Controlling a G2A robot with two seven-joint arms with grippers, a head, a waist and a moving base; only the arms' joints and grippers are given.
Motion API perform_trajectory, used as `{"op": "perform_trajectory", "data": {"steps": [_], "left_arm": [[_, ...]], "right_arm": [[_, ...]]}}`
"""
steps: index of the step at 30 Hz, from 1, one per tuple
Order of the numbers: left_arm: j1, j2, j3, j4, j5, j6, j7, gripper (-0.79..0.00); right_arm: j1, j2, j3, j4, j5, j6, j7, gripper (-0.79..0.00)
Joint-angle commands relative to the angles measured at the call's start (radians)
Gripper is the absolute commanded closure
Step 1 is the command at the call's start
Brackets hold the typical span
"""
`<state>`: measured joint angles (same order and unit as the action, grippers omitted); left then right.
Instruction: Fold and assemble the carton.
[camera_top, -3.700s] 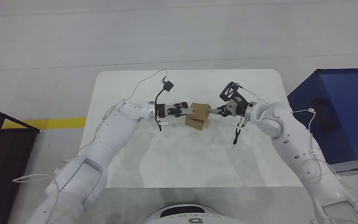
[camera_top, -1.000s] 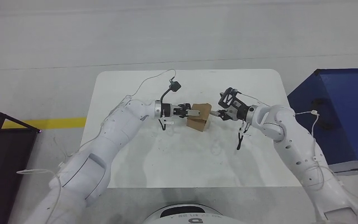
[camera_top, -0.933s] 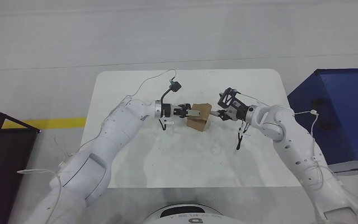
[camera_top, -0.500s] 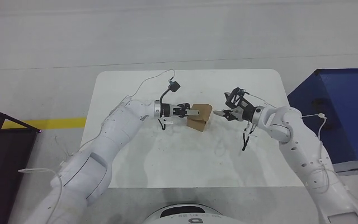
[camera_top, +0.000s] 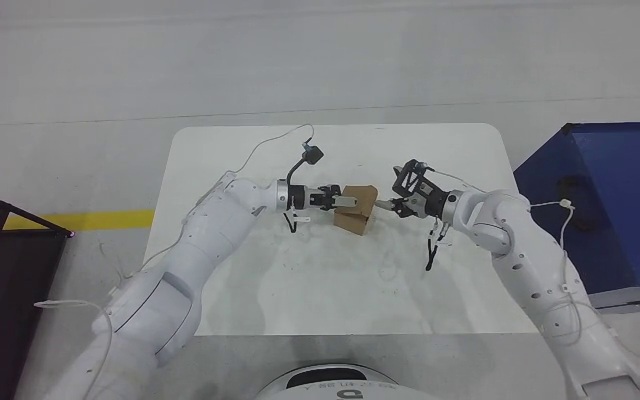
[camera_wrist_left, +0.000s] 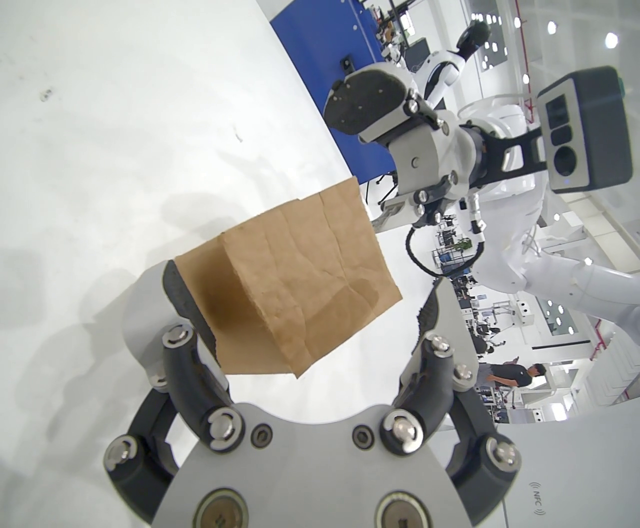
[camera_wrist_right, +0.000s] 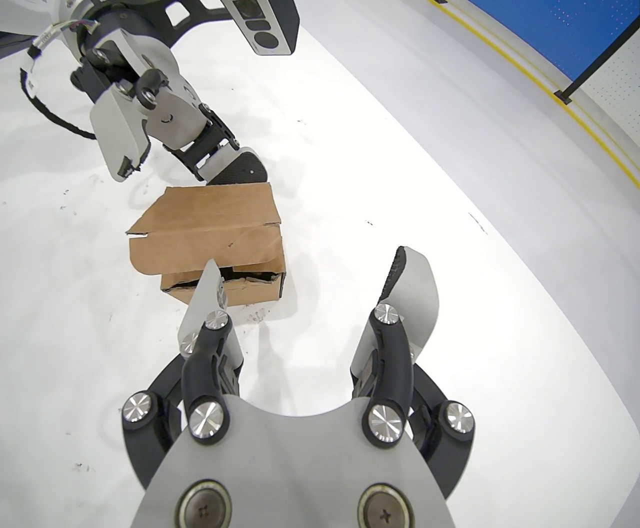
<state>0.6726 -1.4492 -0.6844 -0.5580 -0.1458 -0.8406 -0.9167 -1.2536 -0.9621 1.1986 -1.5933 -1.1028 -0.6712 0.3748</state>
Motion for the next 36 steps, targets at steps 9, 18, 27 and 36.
{"op": "perform_trajectory", "data": {"steps": [9,18,27,36], "left_arm": [[-0.005,-0.002,0.004,0.0,0.038,0.015,0.002,-0.785],[-0.002,-0.003,0.012,-0.008,0.092,0.04,0.022,-0.785],[-0.004,-0.006,0.022,-0.027,0.135,0.067,0.022,-0.785],[-0.012,-0.009,0.033,-0.044,0.189,0.101,0.023,-0.785]], "right_arm": [[0.021,-0.007,-0.031,0.013,-0.005,0.003,0.02,-0.606],[0.035,-0.013,-0.056,0.007,-0.017,0.004,0.042,-0.591],[0.041,-0.016,-0.062,0.01,-0.018,0.005,0.052,-0.591],[0.054,-0.02,-0.081,0.018,-0.015,-0.011,0.069,-0.588]]}}
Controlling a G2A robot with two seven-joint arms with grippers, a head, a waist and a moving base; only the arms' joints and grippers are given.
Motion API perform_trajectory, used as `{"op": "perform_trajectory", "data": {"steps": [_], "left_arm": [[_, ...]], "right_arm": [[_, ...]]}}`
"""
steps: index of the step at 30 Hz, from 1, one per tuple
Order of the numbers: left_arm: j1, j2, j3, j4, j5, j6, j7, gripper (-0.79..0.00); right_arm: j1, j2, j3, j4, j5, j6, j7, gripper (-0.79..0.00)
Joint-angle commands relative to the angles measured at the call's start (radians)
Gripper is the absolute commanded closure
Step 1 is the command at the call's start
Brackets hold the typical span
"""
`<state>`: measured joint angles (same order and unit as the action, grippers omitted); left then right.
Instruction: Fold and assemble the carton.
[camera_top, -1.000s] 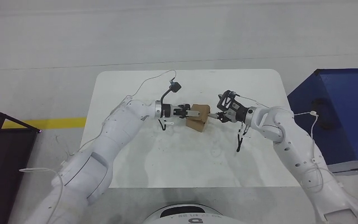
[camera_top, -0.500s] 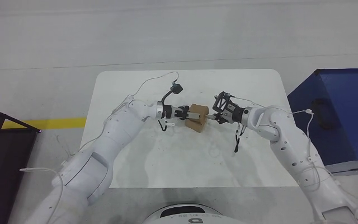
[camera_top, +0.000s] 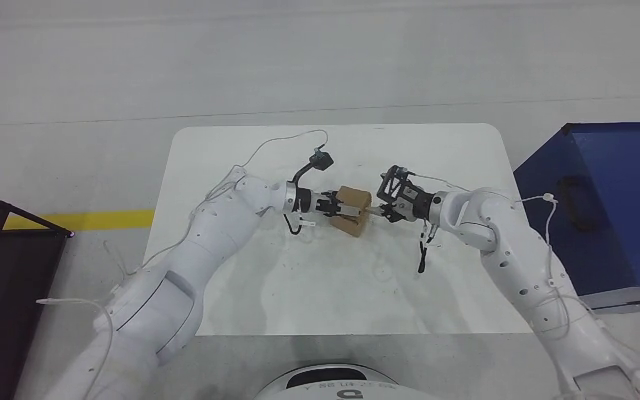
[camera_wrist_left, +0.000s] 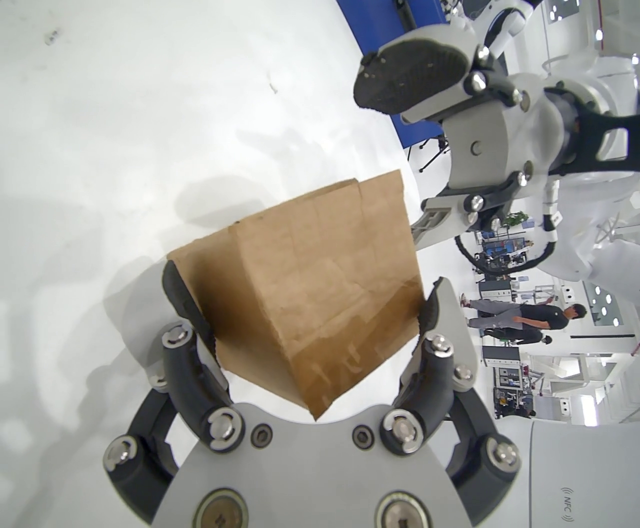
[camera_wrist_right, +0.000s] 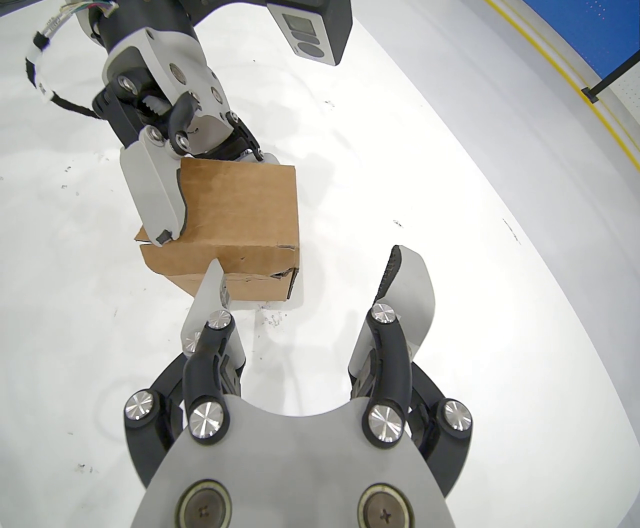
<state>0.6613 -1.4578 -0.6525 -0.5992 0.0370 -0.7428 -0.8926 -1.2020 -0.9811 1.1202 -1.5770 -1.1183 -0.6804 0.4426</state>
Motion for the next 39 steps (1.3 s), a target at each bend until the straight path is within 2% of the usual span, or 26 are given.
{"op": "perform_trajectory", "data": {"steps": [1,14,21,26,29,32,36,39], "left_arm": [[-0.002,0.0,0.003,-0.005,0.013,0.006,0.0,-0.785],[0.0,0.0,0.003,-0.016,0.045,0.024,-0.002,-0.785],[0.009,0.004,-0.013,-0.015,0.026,-0.01,0.007,-0.785],[0.012,0.016,-0.037,-0.012,0.02,-0.055,0.025,-0.785],[0.003,0.031,-0.061,-0.007,0.038,-0.08,0.044,-0.785],[-0.004,0.054,-0.088,-0.008,0.085,-0.104,0.073,-0.785],[0.004,0.099,-0.138,-0.034,0.164,-0.142,0.102,-0.785],[0.038,0.14,-0.183,-0.105,0.228,-0.161,0.105,-0.785]], "right_arm": [[0.004,-0.001,-0.005,0.003,0.002,-0.003,0.002,-0.588],[0.024,-0.009,-0.025,0.027,0.047,-0.02,-0.009,-0.57],[0.027,-0.01,-0.018,0.037,0.058,-0.019,-0.013,-0.637],[0.027,0.003,0.012,0.04,0.07,-0.125,0.014,-0.625],[0.041,0.017,0.027,0.019,0.043,-0.252,0.087,-0.616],[0.05,0.031,0.046,-0.045,0.022,-0.315,0.179,-0.603],[0.064,0.043,0.053,-0.148,0.001,-0.324,0.314,-0.603],[0.087,0.047,0.013,-0.207,-0.019,-0.307,0.39,-0.606]]}}
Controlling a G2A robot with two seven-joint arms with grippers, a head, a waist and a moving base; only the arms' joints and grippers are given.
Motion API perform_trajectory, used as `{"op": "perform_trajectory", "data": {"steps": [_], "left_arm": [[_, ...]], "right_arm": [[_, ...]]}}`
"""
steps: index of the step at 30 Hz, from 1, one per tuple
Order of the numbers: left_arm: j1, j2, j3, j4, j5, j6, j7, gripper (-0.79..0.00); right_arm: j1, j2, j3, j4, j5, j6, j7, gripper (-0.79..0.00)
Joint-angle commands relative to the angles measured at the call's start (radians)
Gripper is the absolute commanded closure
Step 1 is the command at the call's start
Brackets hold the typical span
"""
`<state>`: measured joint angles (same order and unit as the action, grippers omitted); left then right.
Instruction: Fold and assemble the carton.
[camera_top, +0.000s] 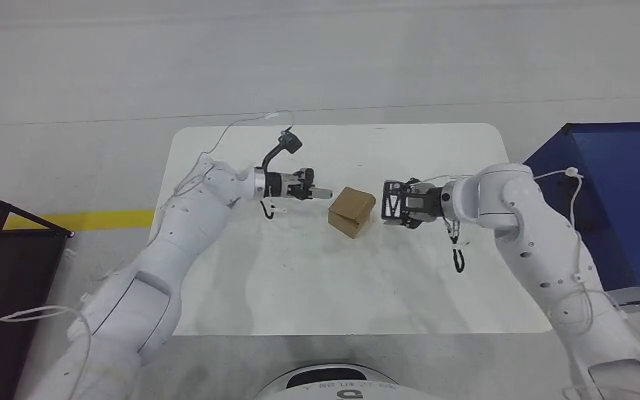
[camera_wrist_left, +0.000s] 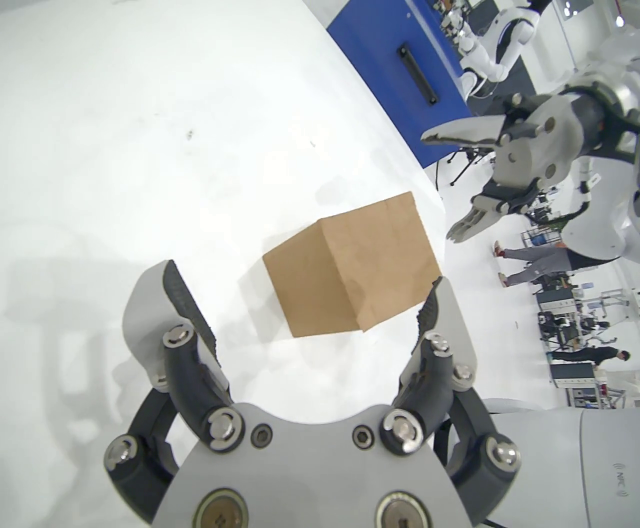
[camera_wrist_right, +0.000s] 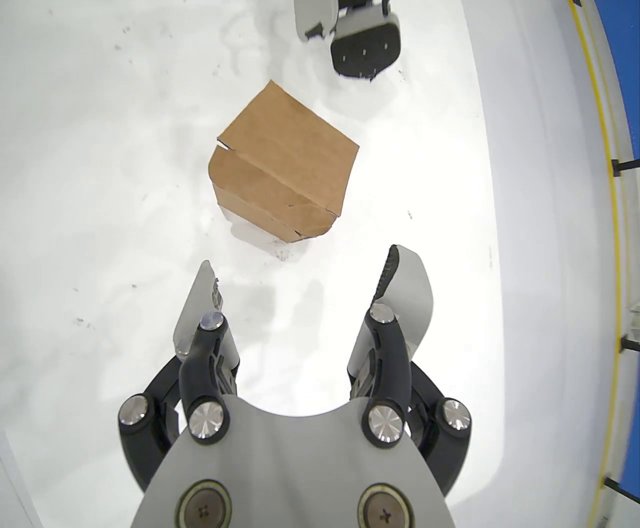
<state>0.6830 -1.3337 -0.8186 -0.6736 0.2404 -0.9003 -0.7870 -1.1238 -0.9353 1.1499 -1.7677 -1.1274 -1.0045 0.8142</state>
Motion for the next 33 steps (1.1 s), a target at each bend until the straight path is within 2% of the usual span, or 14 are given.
{"op": "perform_trajectory", "data": {"steps": [1,5,10,17,19,22,24,26,27,28,29,32,33], "left_arm": [[0.035,0.031,-0.035,-0.065,0.044,-0.004,-0.002,-0.785],[0.137,0.099,-0.142,-0.217,0.108,0.011,-0.011,-0.785],[0.326,0.175,-0.306,-0.449,0.162,0.062,-0.005,-0.785],[0.326,0.175,-0.306,-0.449,0.162,0.062,-0.005,-0.785],[0.326,0.175,-0.306,-0.449,0.162,0.062,-0.005,-0.785],[0.326,0.175,-0.306,-0.449,0.162,0.062,-0.005,-0.785],[0.326,0.175,-0.306,-0.449,0.162,0.062,-0.005,-0.785],[0.326,0.175,-0.306,-0.449,0.162,0.062,-0.005,-0.785],[0.326,0.175,-0.306,-0.449,0.162,0.062,-0.005,-0.785],[0.326,0.175,-0.306,-0.449,0.162,0.062,-0.005,-0.785],[0.326,0.175,-0.306,-0.449,0.162,0.062,-0.005,-0.785],[0.326,0.175,-0.306,-0.449,0.162,0.062,-0.005,-0.785],[0.326,0.175,-0.306,-0.449,0.162,0.062,-0.005,-0.785]], "right_arm": [[0.019,0.005,-0.043,-0.03,-0.034,0.027,0.029,-0.61],[0.089,0.017,-0.166,-0.039,-0.114,0.053,0.055,-0.637],[0.217,0.025,-0.334,-0.005,-0.135,0.089,0.09,-0.64],[0.415,0.026,-0.58,0.037,-0.063,0.15,0.152,-0.6],[0.472,0.024,-0.651,0.047,-0.03,0.172,0.174,-0.545],[0.555,0.017,-0.75,0.054,0.03,0.209,0.21,-0.505],[0.609,0.011,-0.811,0.052,0.074,0.234,0.236,-0.382],[0.659,0.004,-0.866,0.05,0.121,0.258,0.26,-0.329],[0.682,0.0,-0.891,0.051,0.144,0.271,0.273,-0.277],[0.705,-0.005,-0.916,0.05,0.164,0.284,0.285,-0.185],[0.726,-0.009,-0.938,0.051,0.185,0.297,0.298,-0.126],[0.771,-0.025,-0.98,0.057,0.241,0.329,0.331,0.0],[0.773,-0.03,-0.98,0.059,0.25,0.336,0.338,0.0]]}}
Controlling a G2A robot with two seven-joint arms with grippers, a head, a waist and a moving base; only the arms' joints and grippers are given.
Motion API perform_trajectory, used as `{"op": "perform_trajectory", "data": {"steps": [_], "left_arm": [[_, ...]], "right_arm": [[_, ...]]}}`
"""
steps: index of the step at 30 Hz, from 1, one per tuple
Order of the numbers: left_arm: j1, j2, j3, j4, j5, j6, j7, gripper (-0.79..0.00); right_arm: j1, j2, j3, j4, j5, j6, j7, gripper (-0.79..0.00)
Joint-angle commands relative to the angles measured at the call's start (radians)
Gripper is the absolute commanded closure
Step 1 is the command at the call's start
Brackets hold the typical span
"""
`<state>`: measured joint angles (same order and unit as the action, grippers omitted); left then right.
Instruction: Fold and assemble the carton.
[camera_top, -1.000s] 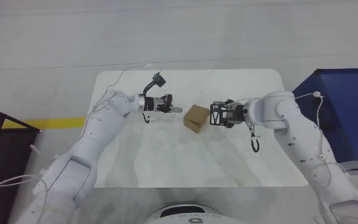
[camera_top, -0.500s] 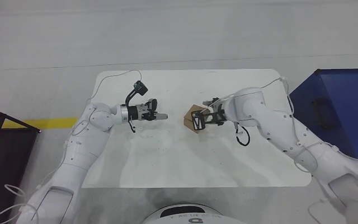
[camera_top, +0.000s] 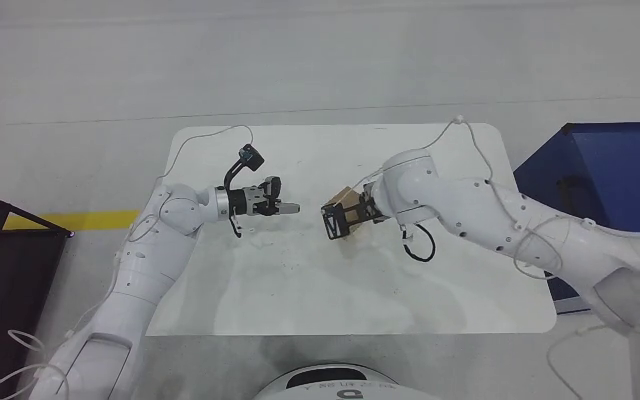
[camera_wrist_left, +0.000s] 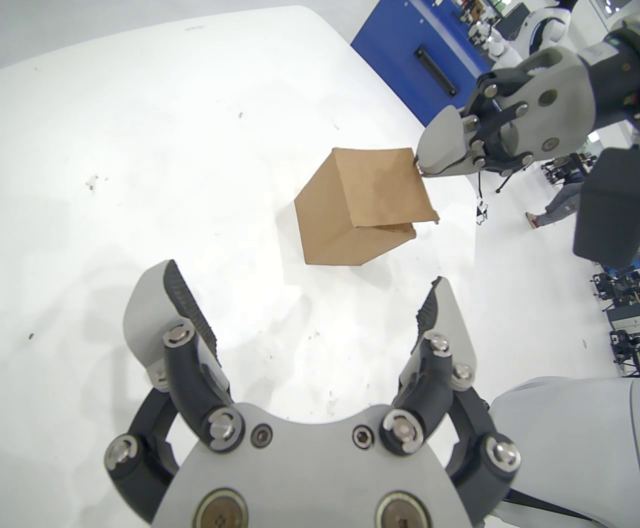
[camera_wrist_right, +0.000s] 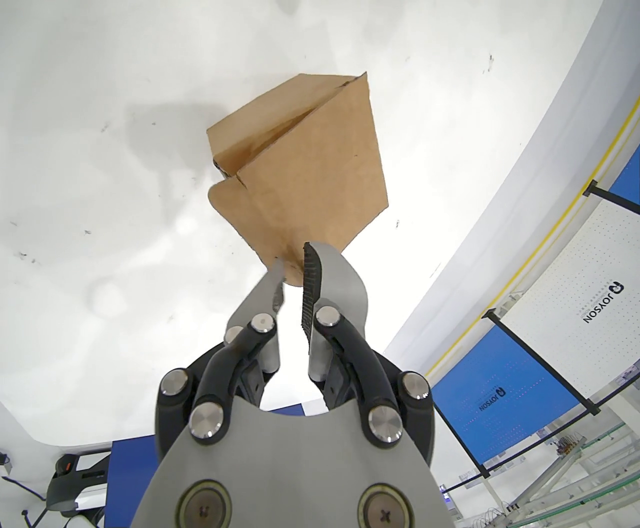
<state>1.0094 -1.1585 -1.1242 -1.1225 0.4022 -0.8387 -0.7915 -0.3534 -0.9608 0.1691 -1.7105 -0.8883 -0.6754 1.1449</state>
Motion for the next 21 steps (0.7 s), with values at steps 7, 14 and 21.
{"op": "perform_trajectory", "data": {"steps": [7,14,21], "left_arm": [[0.0,0.0,0.0,0.0,0.0,0.0,0.0,-0.785],[0.0,0.0,0.0,0.0,0.0,0.0,0.0,-0.785],[0.0,0.0,0.0,0.0,0.0,0.0,0.0,-0.785]], "right_arm": [[0.011,-0.03,0.001,0.014,0.067,0.031,0.03,0.0],[0.062,-0.01,0.001,0.027,0.264,-0.033,-0.033,-0.785],[0.077,0.019,0.001,0.019,0.271,-0.002,-0.002,-0.785]]}}
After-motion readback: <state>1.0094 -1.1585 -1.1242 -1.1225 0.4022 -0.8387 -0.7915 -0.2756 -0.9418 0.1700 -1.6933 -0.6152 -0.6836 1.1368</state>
